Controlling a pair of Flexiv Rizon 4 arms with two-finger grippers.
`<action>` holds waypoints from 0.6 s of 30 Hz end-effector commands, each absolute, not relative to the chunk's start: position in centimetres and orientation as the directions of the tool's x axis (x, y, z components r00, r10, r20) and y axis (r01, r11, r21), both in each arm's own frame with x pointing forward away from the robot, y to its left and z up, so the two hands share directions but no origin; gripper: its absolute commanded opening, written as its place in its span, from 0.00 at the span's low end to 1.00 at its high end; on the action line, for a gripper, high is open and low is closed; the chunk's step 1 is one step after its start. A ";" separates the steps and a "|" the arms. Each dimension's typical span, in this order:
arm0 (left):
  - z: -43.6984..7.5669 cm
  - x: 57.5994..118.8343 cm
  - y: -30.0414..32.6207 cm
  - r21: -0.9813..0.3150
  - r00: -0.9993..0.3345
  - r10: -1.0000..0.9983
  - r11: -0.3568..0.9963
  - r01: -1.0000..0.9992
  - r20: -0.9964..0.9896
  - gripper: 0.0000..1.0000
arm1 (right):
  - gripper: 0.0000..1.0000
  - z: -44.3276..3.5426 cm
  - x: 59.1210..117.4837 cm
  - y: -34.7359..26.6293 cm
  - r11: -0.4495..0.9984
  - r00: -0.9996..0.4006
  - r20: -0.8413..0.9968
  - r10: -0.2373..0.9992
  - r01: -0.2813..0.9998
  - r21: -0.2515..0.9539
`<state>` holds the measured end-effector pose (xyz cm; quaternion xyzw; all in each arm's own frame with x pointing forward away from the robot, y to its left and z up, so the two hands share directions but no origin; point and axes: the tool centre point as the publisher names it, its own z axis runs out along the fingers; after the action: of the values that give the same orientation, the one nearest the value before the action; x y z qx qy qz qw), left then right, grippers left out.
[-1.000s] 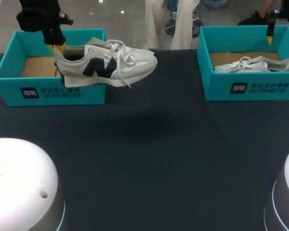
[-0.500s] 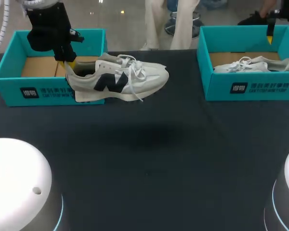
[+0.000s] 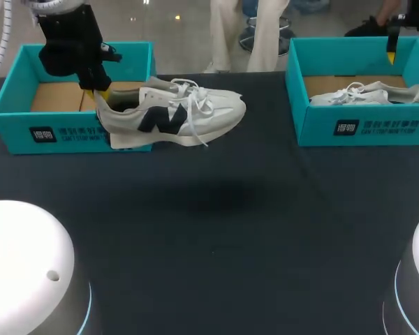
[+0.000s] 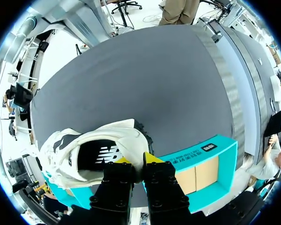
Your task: Take the shoe out of the shoebox, open the shoe tongue, remove and reinsert the insole, then place the shoe into the shoebox
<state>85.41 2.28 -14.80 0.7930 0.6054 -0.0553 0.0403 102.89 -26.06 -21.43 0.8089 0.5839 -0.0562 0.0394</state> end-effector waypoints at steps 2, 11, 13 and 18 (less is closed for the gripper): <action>-15.0 82.0 -1.2 0.024 0.258 0.960 -0.257 0.966 -0.108 0.00 | 1.00 -21.4 102.9 -26.0 -0.316 0.312 -0.138 0.940 0.949 -0.002; -17.5 77.9 -7.0 0.012 0.245 0.966 -0.245 0.969 -0.076 0.00 | 1.00 -21.4 102.9 -26.0 -0.316 0.312 -0.138 0.940 0.949 -0.002; -18.2 77.7 -7.6 0.001 0.234 0.969 -0.235 0.972 -0.082 0.00 | 1.00 -21.4 102.9 -26.0 -0.316 0.312 -0.138 0.940 0.949 -0.002; -20.3 78.7 -7.9 -0.048 0.205 0.975 -0.210 0.977 -0.083 0.00 | 1.00 -21.4 102.9 -26.0 -0.316 0.312 -0.138 0.940 0.949 -0.002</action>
<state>77.34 -7.41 -19.19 0.7773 0.6278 -0.0373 0.0170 102.89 -26.05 -21.43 0.8088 0.5840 -0.0562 0.0394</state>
